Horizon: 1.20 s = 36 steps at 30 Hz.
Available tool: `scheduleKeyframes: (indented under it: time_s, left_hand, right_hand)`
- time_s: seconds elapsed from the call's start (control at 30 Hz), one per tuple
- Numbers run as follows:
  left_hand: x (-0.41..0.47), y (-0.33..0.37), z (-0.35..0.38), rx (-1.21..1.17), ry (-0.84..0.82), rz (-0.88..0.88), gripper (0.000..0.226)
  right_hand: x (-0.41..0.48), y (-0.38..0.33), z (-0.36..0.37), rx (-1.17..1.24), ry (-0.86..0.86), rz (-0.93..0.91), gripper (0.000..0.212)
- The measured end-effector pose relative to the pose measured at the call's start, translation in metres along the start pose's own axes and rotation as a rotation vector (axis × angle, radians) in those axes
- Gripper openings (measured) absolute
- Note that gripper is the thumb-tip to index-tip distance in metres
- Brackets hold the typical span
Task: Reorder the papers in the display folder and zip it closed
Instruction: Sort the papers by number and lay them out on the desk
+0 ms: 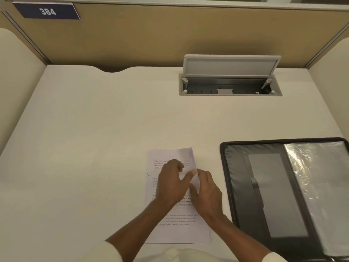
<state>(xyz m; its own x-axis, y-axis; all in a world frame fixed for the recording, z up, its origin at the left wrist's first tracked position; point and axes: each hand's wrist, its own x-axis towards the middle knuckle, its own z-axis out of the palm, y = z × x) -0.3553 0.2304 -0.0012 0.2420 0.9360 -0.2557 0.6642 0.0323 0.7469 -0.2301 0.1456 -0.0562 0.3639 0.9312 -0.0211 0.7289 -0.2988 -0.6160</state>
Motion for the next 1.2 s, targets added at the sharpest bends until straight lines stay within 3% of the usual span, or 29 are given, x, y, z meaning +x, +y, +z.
scheduleKeyframes:
  time_s: [0.13,0.33,0.57,0.67,0.8,0.97,1.13,1.2]
  left_hand:
    - [0.021,0.019,0.011,-0.191,-0.011,-0.215,0.054]
    - [0.034,0.006,0.016,-0.241,-0.019,-0.221,0.036]
    - [0.026,-0.008,0.009,-0.568,-0.027,-0.252,0.038]
    - [0.024,-0.009,0.009,-0.613,-0.02,-0.235,0.042]
    - [0.02,-0.008,0.011,-0.576,-0.002,-0.232,0.041]
    - [0.022,-0.012,0.011,-0.618,-0.026,-0.244,0.041]
    - [0.023,-0.013,0.009,-0.715,-0.06,-0.286,0.04]
    - [0.024,-0.013,0.009,-0.747,-0.041,-0.295,0.038]
  right_hand:
    - [0.001,0.005,0.002,-0.036,0.017,-0.059,0.042]
    - [0.002,0.01,-0.005,0.06,-0.043,-0.069,0.048]
    - [0.026,0.005,-0.025,0.491,-0.087,0.175,0.047]
    - [0.041,0.003,-0.032,0.637,-0.099,0.273,0.053]
    - [0.056,-0.004,-0.039,0.714,-0.138,0.314,0.036]
    - [0.066,0.001,-0.036,0.694,-0.125,0.353,0.033]
    - [0.064,0.009,-0.034,0.654,-0.055,0.31,0.058]
    - [0.063,0.009,-0.034,0.628,-0.043,0.276,0.05]
